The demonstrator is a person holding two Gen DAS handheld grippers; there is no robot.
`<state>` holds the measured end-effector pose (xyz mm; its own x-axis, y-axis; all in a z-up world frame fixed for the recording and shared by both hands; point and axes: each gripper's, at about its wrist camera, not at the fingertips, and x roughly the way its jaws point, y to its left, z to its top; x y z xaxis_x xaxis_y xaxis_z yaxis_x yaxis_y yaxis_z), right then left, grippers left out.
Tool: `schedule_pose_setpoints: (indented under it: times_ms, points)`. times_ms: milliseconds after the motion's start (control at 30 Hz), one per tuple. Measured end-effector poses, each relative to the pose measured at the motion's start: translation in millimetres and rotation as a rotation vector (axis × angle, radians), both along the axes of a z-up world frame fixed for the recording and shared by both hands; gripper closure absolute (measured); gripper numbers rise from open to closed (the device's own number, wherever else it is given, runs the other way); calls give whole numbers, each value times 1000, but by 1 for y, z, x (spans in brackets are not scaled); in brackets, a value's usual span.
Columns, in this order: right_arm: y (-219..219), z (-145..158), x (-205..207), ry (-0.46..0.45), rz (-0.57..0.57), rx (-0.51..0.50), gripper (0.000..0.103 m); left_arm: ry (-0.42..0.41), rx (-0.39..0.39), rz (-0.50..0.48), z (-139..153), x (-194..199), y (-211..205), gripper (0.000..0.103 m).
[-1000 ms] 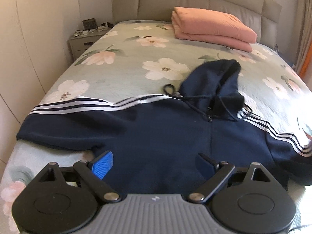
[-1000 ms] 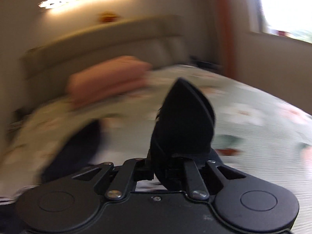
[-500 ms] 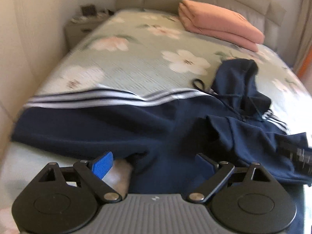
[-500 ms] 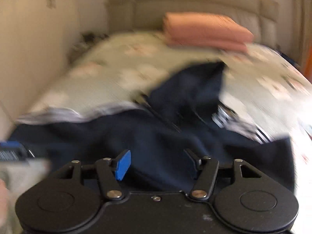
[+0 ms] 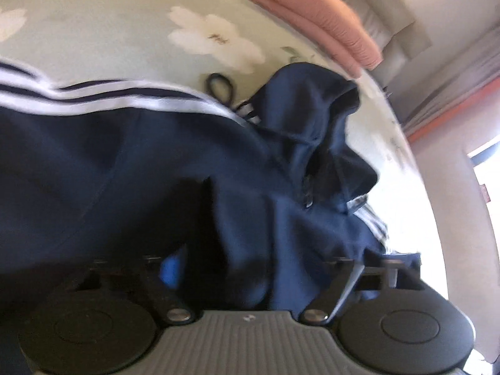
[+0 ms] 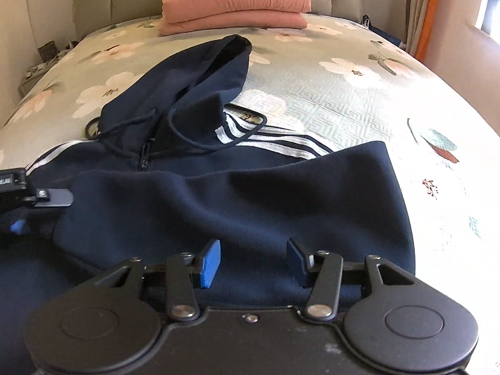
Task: Fold large clothes
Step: 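Fold the held sleeve across the hoodie body with the right tool and release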
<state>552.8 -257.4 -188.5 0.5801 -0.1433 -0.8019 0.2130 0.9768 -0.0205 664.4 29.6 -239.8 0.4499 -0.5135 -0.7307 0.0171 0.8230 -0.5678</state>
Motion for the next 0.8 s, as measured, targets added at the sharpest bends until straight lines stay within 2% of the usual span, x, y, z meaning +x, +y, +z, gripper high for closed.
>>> schedule_pose_setpoints:
  times_ms: [33,67,100,133,233,333,367,433,533,567,633,700,733,800]
  points:
    - [2,-2,7,-1,1,3,42,9,11,-12,-1,5,-5,96]
    - [0,-3,10,-1,3,5,42,7,27,-23,1,8,-10,97]
    - [-2,0,12,-3,0,-1,42,-33,24,-30,11,7,-13,97]
    - [-5,3,15,-9,-2,-5,42,-83,8,-36,26,4,-12,97]
    - [-15,13,18,-30,-11,-2,42,-225,21,-19,77,-8,9,97]
    - [-22,23,20,-53,-25,32,42,-294,136,62,105,-20,48,97]
    - [-24,24,22,-59,-29,53,42,-291,198,97,103,-22,63,97]
    - [-22,18,26,-45,-28,72,42,-223,287,66,82,-16,77,94]
    - [-15,-1,35,19,-17,55,42,-55,549,7,25,-5,74,79]
    - [-14,-6,36,34,-6,53,42,-52,584,4,17,-9,76,74]
    - [-10,-12,39,56,17,33,42,-117,526,50,29,-26,90,71]
    - [-10,-11,41,48,33,13,42,-189,466,122,49,-42,102,51]
    - [-9,-9,42,43,36,10,46,-231,448,136,59,-44,96,48]
    - [-7,-5,45,24,40,14,52,-287,421,103,73,-46,83,48]
